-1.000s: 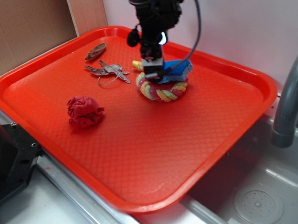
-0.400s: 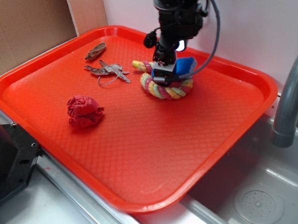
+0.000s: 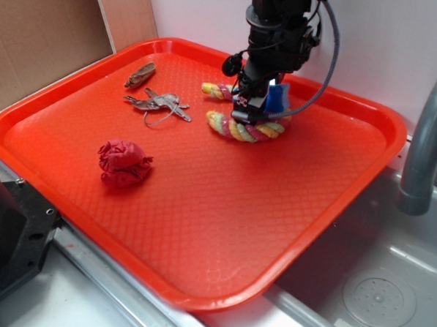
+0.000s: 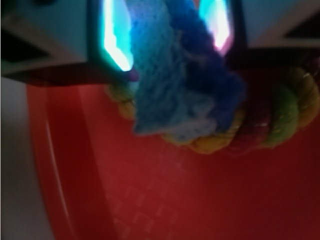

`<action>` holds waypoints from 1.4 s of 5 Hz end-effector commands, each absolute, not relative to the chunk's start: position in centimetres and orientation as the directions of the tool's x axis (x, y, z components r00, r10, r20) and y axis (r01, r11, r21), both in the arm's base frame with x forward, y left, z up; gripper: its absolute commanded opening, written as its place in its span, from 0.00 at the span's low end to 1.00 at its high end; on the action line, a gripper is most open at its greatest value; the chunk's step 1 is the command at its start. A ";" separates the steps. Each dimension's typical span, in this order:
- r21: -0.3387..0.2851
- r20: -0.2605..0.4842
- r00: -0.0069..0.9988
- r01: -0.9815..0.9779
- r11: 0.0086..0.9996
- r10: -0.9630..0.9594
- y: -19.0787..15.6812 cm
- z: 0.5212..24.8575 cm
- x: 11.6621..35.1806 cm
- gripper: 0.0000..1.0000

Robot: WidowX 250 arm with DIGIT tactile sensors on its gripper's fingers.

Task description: Grab the blue sponge.

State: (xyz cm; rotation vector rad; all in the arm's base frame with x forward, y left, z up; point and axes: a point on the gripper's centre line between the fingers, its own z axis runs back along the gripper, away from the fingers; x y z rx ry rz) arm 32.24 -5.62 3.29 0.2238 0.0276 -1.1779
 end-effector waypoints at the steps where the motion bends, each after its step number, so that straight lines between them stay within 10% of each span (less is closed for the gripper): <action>1: 0.240 -0.049 0.446 0.874 0.423 -0.894 -6.0 6.8 32.4 0.08; 2: 0.258 -0.017 0.654 0.733 0.629 -0.756 -4.8 11.8 29.2 0.00; 4: 0.080 -0.004 0.939 0.344 0.935 -0.345 -3.7 16.9 22.5 0.00; 7: 0.087 -0.019 0.999 0.032 0.996 -0.031 -4.0 18.9 17.1 0.00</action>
